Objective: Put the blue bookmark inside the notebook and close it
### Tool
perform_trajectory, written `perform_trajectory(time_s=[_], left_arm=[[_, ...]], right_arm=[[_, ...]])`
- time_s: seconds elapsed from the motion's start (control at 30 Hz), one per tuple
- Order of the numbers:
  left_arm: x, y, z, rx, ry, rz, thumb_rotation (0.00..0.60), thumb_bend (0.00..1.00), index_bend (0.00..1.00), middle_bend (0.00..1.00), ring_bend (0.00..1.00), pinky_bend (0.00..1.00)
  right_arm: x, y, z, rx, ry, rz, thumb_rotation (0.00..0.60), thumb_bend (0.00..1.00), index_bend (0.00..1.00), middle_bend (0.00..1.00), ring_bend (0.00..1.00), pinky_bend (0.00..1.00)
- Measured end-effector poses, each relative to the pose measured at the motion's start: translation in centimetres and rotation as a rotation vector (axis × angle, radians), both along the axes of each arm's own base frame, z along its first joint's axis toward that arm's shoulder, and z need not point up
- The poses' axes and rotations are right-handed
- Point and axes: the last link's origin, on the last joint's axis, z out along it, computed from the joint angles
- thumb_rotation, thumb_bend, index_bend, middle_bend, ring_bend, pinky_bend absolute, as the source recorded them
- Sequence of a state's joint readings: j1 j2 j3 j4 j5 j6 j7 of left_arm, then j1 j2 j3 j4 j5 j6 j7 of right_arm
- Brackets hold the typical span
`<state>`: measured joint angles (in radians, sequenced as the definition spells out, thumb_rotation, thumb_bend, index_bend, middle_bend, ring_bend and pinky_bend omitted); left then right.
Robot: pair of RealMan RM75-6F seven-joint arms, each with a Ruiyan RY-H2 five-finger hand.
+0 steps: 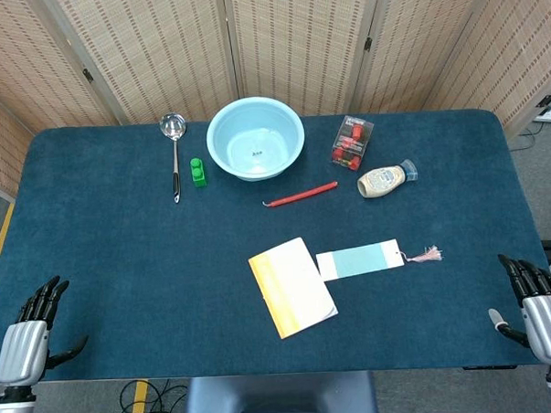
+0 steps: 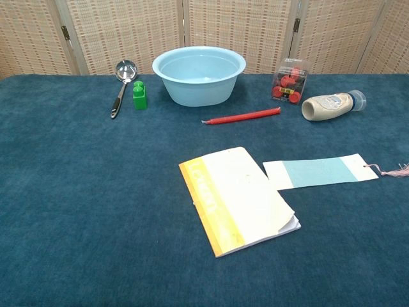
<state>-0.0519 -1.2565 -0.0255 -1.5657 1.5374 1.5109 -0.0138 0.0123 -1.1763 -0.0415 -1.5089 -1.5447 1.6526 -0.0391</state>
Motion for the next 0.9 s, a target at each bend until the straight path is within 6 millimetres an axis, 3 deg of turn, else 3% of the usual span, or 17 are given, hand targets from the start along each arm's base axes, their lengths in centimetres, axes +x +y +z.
perform_trajectory(time_s=[0.4,0.53,0.73,0.9], left_arm=[[0.1,-0.3,0.0,0.007,-0.008,0.009,0.6,0.24,0.1,0.06,0.1,0.17],[0.0,-0.3,0.1,0.004,-0.005,0.013,0.6,0.24,0.1,0.06,0.1,0.17],[0.0,-0.5,0.3,0.005,-0.011,0.007,0.6,0.24,0.1,0.06,0.1,0.17],[-0.4,-0.8,0.7,0.013,-0.004,0.026,0.6,0.24,0.1,0.06,0.1,0.17]], right_arm=[[0.3,-0.5,-0.6,0.031,-0.008,0.063,0.6,0.2,0.08,0.18,0.14,0.22],[0.9,-1.1,-1.2,0.061,0.009,0.13,0.6,0.21,0.14,0.18,0.14,0.22],[3.0,-3.9,-2.9,0.155,0.078,0.304,0.6,0.21,0.22,0.22,0.14,0.22],[5.4,-6.9,-5.7,0.27,0.142,0.441,0.6,0.17,0.28,0.24,0.14,0.22]])
